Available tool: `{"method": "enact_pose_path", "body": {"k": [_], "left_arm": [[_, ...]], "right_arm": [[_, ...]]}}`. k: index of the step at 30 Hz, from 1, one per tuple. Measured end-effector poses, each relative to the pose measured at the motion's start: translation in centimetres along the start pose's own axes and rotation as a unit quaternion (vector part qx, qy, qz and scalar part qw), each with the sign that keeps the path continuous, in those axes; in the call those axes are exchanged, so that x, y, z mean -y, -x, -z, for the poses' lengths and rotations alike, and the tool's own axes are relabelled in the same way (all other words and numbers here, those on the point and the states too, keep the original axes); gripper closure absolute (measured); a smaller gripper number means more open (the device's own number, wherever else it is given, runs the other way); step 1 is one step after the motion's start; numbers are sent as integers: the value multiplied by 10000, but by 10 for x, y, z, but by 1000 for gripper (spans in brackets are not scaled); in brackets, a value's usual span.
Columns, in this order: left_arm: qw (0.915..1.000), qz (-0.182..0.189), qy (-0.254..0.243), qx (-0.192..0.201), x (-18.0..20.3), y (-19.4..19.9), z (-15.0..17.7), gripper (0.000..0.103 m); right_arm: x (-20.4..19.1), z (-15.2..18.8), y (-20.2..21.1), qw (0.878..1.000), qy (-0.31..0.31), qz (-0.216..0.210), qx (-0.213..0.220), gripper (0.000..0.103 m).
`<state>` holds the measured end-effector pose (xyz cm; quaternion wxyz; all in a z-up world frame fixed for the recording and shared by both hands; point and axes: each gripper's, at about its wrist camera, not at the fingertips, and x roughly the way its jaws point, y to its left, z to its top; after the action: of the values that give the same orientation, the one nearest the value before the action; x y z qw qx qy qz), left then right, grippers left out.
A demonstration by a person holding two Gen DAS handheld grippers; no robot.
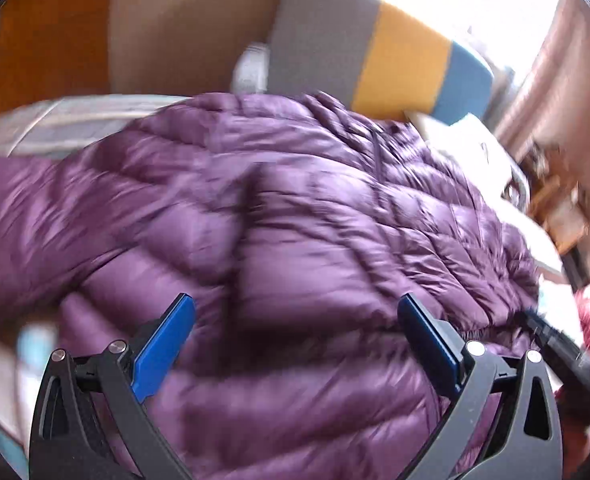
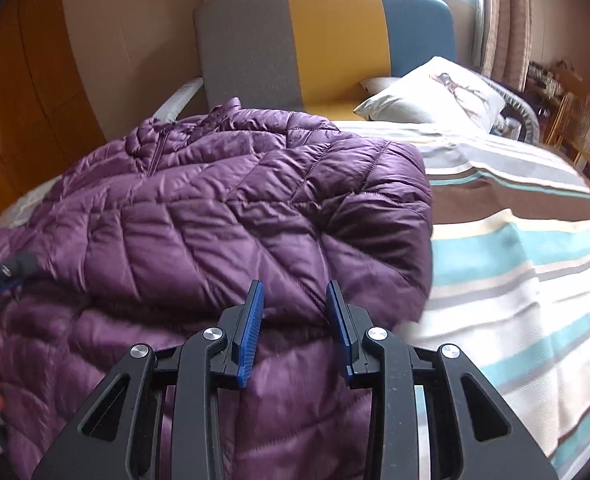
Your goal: Fold large clothes
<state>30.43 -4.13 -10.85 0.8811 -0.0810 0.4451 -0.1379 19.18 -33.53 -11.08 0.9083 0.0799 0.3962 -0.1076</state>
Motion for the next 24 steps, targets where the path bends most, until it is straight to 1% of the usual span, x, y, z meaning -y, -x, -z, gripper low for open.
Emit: {"method": "enact_pose_path", "body": {"k": [1, 2, 3, 4, 5, 6, 7, 8, 10, 12, 13, 15, 16, 17, 20, 21, 22, 24], "left_arm": [[9997, -113, 165, 121, -11, 11, 3, 2], [9991, -251, 271, 230, -22, 20, 5, 2], [9984, -349, 330, 314, -30, 26, 7, 2], [9970, -527, 368, 426, -40, 35, 9, 2], [9949, -786, 369, 505, -49, 40, 9, 2], [9918, -1080, 384, 561, -59, 43, 8, 2], [9868, -1436, 444, 610, -73, 50, 9, 2], [9831, -1643, 515, 624, -86, 56, 10, 2], [9766, -1916, 756, 620, -116, 66, 11, 2], [9707, -2050, 1064, 668, -148, 78, 16, 2], [9650, -2141, 1334, 720, -170, 86, 17, 2], [9559, -2306, 1637, 798, -197, 94, 19, 2], [9463, -2495, 1883, 824, -219, 100, 19, 2], [9385, -2642, 2059, 839, -235, 106, 21, 2], [9140, -3051, 2514, 912, -276, 118, 24, 2], [9075, -3110, 2668, 926, -288, 119, 26, 3], [8989, -3196, 2855, 916, -303, 121, 28, 3], [8878, -3234, 3154, 879, -325, 122, 30, 5]], "right_arm": [[-2, 4, 1, 9999, 85, 67, 33, 70], [-3, 7, 1, 9998, 143, 135, 31, 63], [-4, 10, 0, 9998, 158, 148, 19, 60], [-5, 12, -1, 9997, 176, 165, 17, 59], [-6, 14, -1, 9996, 208, 208, 28, 59], [-7, 15, -2, 9994, 249, 254, 31, 59], [-8, 16, -3, 9992, 278, 286, 15, 59], [-9, 16, -5, 9990, 305, 312, -24, 59], [-9, 18, -8, 9989, 307, 335, -86, 59], [-8, 19, -7, 9990, 291, 326, -73, 59], [-7, 19, -6, 9991, 270, 315, -59, 59], [-6, 20, -6, 9992, 245, 327, -50, 59], [-6, 20, -6, 9991, 251, 337, -50, 59], [-6, 20, -6, 9990, 261, 349, -41, 59], [-7, 20, -6, 9989, 276, 372, -28, 59], [-7, 20, -6, 9990, 266, 361, -24, 59], [-7, 20, -6, 9991, 253, 348, -21, 59], [-7, 20, -6, 9992, 233, 334, -24, 59]]}}
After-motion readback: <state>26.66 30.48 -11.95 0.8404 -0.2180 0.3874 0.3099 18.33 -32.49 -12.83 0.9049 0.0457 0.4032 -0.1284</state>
